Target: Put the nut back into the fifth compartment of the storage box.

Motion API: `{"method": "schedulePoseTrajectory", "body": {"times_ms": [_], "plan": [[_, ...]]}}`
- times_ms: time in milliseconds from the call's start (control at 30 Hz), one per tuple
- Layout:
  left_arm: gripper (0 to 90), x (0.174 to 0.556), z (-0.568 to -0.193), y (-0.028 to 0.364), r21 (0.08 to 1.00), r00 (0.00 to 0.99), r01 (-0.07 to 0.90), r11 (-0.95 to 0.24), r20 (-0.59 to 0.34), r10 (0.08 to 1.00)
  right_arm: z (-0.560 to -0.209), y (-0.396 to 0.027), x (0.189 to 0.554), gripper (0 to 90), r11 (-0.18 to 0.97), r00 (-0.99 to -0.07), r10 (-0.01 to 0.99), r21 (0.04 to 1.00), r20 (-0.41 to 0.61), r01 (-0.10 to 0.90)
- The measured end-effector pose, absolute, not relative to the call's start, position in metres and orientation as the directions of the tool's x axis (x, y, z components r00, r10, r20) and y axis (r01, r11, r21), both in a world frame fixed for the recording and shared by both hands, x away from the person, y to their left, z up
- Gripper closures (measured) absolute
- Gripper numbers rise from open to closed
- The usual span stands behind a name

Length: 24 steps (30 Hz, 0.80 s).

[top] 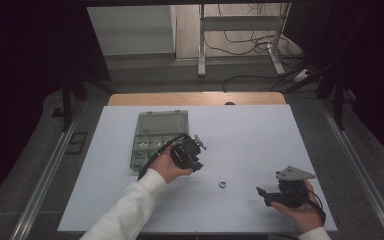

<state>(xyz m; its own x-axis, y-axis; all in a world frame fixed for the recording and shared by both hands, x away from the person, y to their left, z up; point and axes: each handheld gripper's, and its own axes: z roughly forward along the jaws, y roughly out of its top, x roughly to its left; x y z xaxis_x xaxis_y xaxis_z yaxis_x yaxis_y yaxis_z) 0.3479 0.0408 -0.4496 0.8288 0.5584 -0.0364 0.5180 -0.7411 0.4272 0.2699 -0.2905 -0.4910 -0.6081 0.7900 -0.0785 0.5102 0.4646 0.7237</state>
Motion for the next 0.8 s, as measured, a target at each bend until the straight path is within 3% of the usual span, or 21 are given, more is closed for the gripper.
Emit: {"method": "schedulePoseTrajectory", "body": {"times_ms": [800], "plan": [[69.9, 0.347, -0.443, 0.108, 0.449, 0.755, 0.600, -0.662, -0.043, 0.655, -0.492, -0.289, 0.270, 12.2, 0.466, -0.609, 0.789, 0.721, -0.078, 0.512]]}}
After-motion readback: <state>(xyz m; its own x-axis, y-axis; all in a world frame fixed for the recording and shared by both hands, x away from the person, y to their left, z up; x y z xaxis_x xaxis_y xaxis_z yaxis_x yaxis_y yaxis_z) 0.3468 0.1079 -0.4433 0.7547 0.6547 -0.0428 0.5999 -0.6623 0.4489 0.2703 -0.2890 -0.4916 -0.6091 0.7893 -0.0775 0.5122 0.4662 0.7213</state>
